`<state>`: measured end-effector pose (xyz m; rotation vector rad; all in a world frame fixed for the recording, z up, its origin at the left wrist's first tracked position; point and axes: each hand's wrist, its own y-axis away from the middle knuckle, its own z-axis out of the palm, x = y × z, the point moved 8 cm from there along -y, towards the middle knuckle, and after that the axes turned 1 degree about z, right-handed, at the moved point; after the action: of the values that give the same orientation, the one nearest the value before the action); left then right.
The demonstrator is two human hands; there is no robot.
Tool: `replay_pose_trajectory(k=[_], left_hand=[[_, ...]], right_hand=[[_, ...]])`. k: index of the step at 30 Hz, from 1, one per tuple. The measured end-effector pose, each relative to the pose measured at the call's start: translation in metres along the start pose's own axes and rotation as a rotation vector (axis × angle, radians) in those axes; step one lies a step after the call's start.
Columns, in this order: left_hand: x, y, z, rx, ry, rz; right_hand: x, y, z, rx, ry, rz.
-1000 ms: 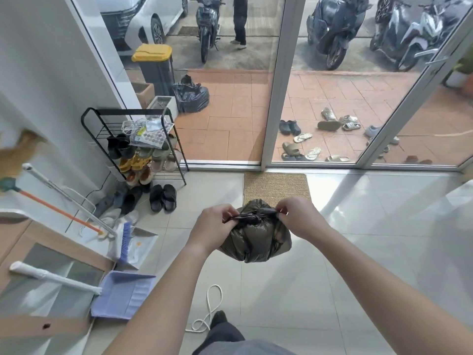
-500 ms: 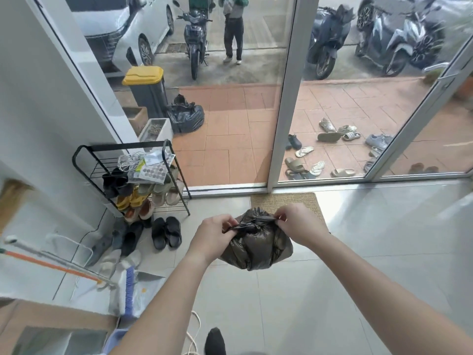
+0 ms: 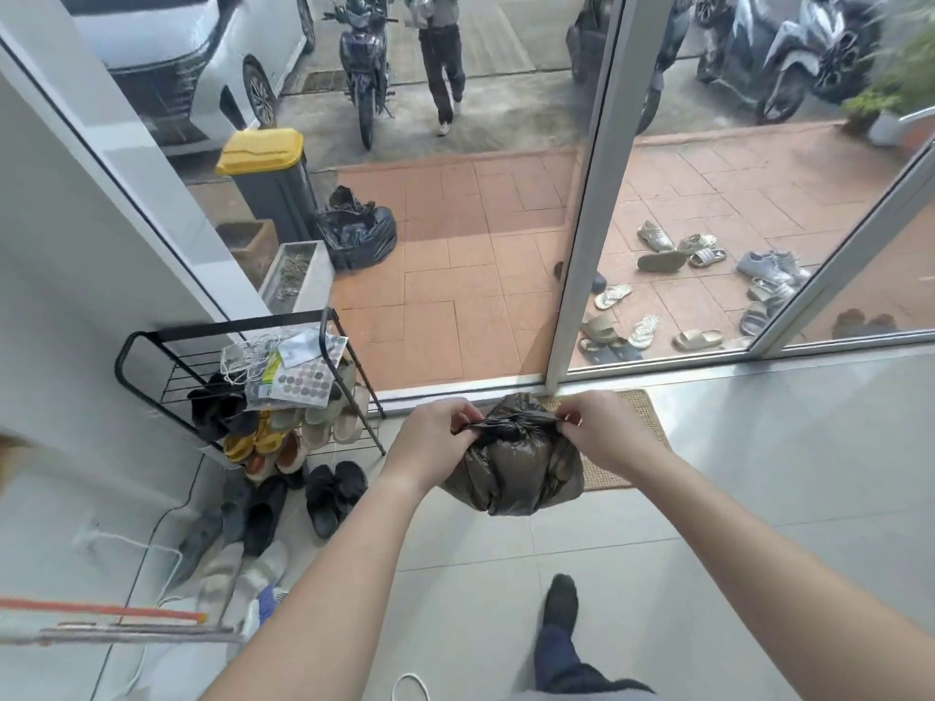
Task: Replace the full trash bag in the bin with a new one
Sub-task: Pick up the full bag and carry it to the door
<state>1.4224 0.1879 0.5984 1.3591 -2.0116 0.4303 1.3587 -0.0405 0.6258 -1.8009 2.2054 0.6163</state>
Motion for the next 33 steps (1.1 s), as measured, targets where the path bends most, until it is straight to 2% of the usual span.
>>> replay_pose_trajectory(k=[15,23,33], left_hand=[[-0.017,-0.164,0.011,0.061,0.092,-0.202],[-0.056,-0.233,0.012,0.011,0.117,-0.211],[-0.138,-0.312,0.025,-0.062,0.182,-0.220]], right_hand=[[0.027,-0.200,-0.023,-0.111,0.037,-0.122],[0.029,-0.272,-0.001,-0.137,0.019,-0.049],[0.022,-0.352,0.054,-0.150,-0.001,0.069]])
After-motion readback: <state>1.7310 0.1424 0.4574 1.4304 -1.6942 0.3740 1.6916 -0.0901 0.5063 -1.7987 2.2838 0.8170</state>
